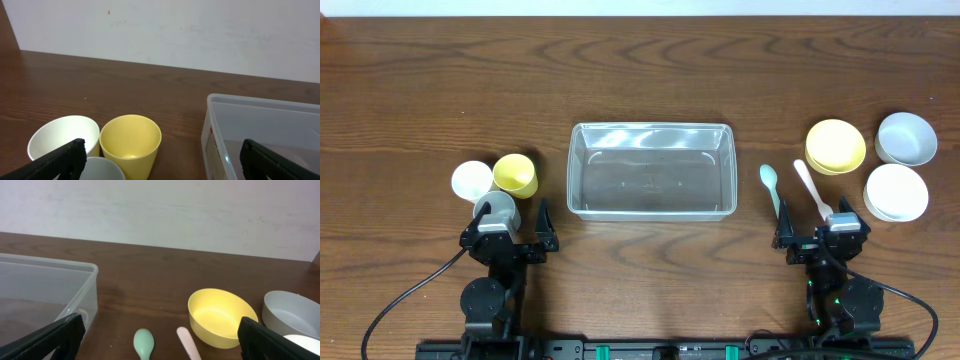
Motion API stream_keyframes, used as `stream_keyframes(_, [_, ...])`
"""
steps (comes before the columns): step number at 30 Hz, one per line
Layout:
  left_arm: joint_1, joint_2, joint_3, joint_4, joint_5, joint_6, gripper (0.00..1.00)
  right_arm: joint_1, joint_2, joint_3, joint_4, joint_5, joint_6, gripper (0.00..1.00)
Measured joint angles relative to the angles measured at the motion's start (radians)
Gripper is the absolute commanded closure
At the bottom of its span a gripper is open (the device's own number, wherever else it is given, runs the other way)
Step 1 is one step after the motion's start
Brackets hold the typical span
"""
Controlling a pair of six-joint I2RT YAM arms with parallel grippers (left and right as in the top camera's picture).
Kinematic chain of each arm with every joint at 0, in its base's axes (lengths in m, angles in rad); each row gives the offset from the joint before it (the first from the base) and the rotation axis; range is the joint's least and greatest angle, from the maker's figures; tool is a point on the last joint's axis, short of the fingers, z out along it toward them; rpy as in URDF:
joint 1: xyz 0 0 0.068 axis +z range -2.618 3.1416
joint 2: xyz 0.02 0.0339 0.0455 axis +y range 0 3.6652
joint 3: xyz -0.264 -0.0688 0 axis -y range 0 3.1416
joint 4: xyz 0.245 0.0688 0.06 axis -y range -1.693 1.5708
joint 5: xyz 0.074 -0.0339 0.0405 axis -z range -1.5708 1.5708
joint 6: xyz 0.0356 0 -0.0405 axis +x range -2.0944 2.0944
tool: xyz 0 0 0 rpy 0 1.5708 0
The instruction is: Pack container
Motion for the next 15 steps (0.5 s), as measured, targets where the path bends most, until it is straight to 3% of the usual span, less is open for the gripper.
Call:
stream_keyframes(7, [0.0,0.0,0.006,-0.016,0.001,-0.045,0.02,0.0,0.0,0.0,0.0,-0.007,0.067,0.01])
stream_keyframes(15, [0.0,0.111,0.166,-0.271,-0.004,-0.182,0.02,0.0,0.093,0.071,-0.142,-0.056,0.13,0.01])
